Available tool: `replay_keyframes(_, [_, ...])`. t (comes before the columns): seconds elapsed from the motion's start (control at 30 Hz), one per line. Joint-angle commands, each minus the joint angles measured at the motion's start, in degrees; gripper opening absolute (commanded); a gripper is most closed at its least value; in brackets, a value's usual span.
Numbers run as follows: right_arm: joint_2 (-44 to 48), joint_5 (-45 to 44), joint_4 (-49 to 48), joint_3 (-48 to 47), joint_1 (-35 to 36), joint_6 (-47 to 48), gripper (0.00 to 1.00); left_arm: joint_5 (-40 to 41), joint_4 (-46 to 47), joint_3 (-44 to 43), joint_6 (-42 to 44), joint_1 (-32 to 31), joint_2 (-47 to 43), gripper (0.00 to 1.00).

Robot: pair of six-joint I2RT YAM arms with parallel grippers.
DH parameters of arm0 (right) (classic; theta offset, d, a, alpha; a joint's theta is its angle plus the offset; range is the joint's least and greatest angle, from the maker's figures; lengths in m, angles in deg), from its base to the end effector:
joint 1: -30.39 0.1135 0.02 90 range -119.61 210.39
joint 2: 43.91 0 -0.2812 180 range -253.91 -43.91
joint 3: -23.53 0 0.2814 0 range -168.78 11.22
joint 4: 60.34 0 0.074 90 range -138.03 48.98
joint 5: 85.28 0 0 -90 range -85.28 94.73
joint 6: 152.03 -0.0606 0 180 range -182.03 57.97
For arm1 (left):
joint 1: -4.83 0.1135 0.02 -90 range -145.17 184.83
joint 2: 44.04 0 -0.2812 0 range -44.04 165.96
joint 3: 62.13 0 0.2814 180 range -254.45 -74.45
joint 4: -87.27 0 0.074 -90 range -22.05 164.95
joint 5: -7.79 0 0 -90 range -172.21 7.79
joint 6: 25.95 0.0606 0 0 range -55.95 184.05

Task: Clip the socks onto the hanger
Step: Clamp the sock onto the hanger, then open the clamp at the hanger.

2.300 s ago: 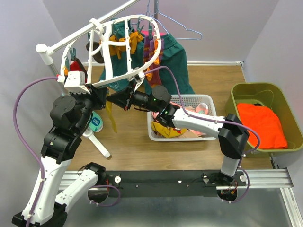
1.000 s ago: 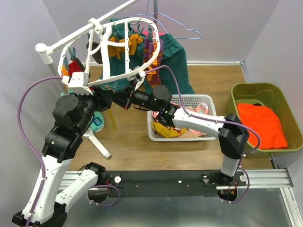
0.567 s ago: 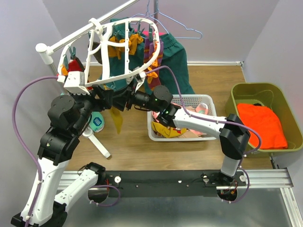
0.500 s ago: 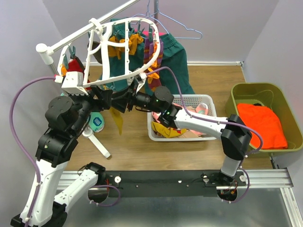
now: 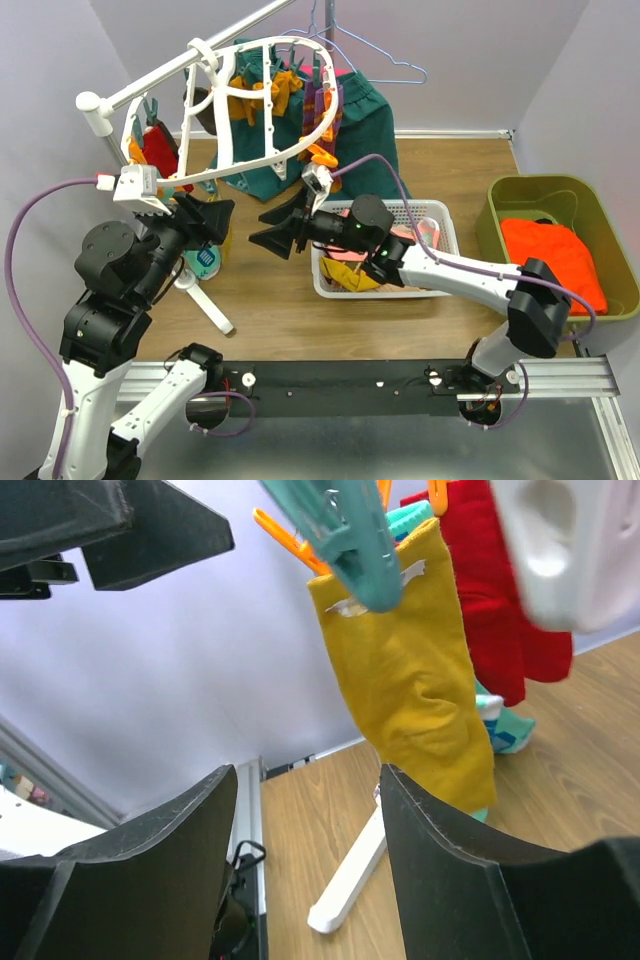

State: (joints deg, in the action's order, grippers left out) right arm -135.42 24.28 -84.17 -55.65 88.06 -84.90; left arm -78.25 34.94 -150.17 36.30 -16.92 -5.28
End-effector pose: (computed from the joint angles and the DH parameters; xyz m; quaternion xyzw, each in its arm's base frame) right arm 0.2132 0.3749 0.3606 -0.3120 0.5556 0.5753 0.5128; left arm 0.1117 -0.0400 0.4957 -0.0617 0.7230 -0.2651 0.6350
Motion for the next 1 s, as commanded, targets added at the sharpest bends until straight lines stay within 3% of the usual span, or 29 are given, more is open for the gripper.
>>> replay_keyframes(0.0, [5.36,-2.67,3.53,4.02,0.16,3.45,0.67,-6.95,1.86,1.37,-4.94,0.05,0.52,0.70])
replay_keyframes(0.37, [10.82,-5.14,5.29,9.74,0.16,5.82,0.68,0.60,2.22,-0.92,-5.83,0.05,3.86,0.62])
replay_keyframes(0.7, [11.44,-1.63,3.10,9.83,0.07,5.82,0.68,8.86,3.88,-0.04,-5.22,0.05,4.30,0.56])
replay_keyframes(0.97, [10.21,1.45,1.25,8.78,0.16,5.21,0.68,13.43,6.08,1.72,-4.16,-0.04,3.60,0.43])
